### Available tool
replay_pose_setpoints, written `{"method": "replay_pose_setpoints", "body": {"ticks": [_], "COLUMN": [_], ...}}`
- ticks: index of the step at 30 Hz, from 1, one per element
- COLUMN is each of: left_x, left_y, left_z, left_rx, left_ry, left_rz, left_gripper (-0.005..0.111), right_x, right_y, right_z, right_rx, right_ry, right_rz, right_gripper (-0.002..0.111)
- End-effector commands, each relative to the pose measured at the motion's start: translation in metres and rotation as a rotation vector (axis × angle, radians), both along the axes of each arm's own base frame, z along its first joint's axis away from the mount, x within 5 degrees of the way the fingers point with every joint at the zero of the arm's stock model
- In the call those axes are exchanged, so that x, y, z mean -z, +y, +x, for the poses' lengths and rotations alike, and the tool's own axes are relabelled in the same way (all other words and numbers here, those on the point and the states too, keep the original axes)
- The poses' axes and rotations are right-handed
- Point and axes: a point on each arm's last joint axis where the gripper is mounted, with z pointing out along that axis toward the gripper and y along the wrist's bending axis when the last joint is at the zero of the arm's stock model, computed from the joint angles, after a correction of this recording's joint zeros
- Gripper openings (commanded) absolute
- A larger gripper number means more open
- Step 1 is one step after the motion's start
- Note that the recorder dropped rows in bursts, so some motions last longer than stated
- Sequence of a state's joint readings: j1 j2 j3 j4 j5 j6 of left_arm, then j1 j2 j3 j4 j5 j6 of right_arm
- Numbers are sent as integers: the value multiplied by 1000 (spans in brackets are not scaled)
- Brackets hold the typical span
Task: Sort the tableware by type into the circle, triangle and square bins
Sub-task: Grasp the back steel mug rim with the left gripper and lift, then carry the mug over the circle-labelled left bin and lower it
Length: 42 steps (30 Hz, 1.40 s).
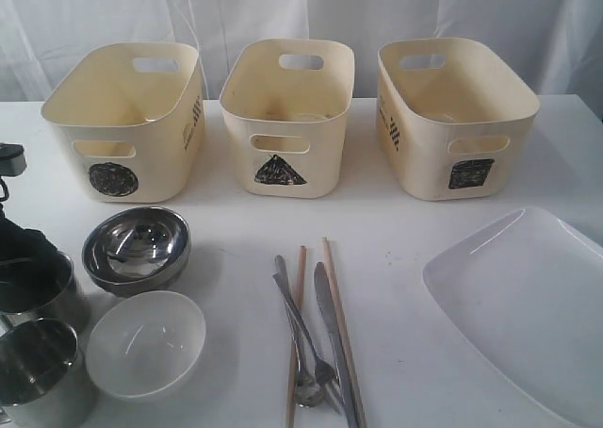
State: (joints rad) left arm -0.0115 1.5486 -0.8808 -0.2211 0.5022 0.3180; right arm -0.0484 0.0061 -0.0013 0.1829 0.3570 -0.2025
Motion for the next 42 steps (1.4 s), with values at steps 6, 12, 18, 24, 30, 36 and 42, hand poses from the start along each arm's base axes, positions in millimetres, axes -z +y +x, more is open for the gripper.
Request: {"method": "replay_pose_setpoints", "body": {"ticks": [6, 12, 18, 24, 30, 36, 42], "left_x": [-1, -1, -1, -1, -8, -51, -122], "left_y": [-1, -1, -1, -1, 0, -4, -8], "left_z": [1, 1, 1, 1, -2, -2, 11], "left_rx": [4, 3, 3, 3, 6, 9, 22], "left_ry": [-6, 0, 0, 0, -9, -106, -285], "left_rz": [1, -1, -1, -1, 1, -37, -85], "left_gripper": [56, 32, 9, 0, 0, 0, 0], "right_x": [-1, -1, -1, -1, -1, -1, -1], "right_y": [0, 0, 0, 0, 0, 0, 0], "right_z": [0, 0, 0, 0, 0, 0, 0], "right_rx": [-2, -2, -2, -2, -2, -2, -2], "right_ry": [-12, -12, -12, -12, -12, -12, -12], "right_rz": [-3, -3, -3, -3, -3, -3, -3], "right_gripper": [0, 0, 0, 0, 0, 0, 0]}}
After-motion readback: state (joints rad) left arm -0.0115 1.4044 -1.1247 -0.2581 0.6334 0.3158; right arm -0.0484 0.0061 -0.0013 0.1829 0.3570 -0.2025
